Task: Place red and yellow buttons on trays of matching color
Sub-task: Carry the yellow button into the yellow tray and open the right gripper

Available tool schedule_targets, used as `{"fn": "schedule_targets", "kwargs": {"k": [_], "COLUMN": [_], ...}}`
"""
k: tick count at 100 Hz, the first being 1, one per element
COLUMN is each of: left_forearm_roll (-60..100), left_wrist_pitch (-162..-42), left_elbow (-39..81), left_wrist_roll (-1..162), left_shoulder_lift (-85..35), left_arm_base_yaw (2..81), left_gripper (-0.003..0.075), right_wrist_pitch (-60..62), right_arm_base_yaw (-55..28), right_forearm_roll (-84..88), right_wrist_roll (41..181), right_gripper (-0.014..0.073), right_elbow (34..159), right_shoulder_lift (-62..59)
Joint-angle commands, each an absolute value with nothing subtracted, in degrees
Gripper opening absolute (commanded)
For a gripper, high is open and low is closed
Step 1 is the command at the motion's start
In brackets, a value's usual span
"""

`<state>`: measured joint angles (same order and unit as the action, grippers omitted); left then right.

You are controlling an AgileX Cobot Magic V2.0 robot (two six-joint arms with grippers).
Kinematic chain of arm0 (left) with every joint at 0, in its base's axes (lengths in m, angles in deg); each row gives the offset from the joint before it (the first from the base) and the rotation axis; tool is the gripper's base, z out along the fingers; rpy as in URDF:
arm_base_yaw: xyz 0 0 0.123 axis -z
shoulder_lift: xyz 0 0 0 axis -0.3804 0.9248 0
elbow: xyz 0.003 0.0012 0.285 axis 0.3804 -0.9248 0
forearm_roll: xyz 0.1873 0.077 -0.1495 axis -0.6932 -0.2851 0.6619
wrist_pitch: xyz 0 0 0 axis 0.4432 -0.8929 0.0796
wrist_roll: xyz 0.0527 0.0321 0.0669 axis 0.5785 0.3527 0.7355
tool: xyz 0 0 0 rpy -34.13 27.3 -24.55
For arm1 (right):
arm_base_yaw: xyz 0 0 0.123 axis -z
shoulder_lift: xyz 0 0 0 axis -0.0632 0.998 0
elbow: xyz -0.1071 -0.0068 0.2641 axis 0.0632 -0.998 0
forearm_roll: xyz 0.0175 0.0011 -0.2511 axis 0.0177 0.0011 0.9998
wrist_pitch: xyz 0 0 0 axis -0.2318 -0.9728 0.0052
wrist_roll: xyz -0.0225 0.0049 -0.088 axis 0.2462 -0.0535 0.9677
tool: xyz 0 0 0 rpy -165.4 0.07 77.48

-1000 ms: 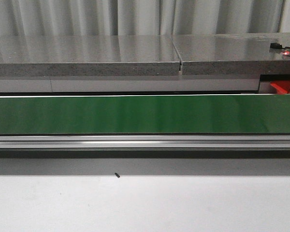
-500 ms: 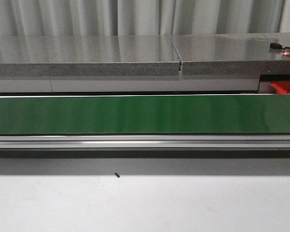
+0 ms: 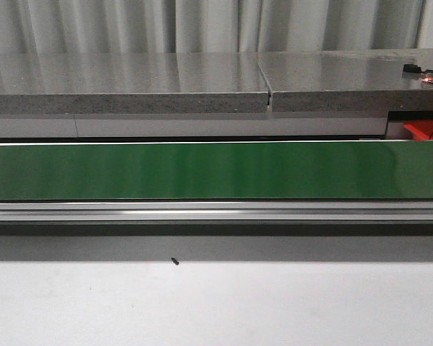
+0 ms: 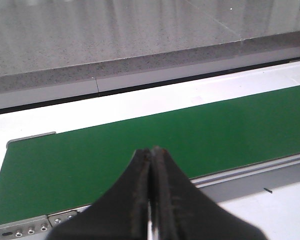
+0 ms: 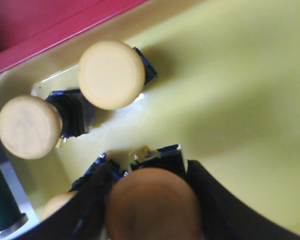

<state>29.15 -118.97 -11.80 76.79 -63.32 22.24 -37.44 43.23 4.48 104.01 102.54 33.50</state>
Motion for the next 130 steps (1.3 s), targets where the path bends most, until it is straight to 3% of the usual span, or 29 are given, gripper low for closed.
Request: {"fn": "schedule_targets", "kwargs": {"k": [1,130], "left_forearm_roll": [30.5,30.5], "left_wrist_pitch": [-115.3,-115.3], "left_elbow": [-10.4,-10.4], "left_wrist_roll": [76.6,76.6], "left_shoulder_lift": [-62.8,-62.8], "left_arm_base_yaw": [22.6,22.6], "left_gripper": [-0.0020,-0.0020], "right_wrist_pitch": [-34.7,-32.4], "right_arm_base_yaw": [43.7,43.7], "right_forearm_roll": [4.4,0.2], "right_wrist_roll": [104.8,107.2], "right_gripper": [0.0192,0.0196], "right_elbow": [103.7,103.6], "right_shoulder_lift": [32.4,39.2]}}
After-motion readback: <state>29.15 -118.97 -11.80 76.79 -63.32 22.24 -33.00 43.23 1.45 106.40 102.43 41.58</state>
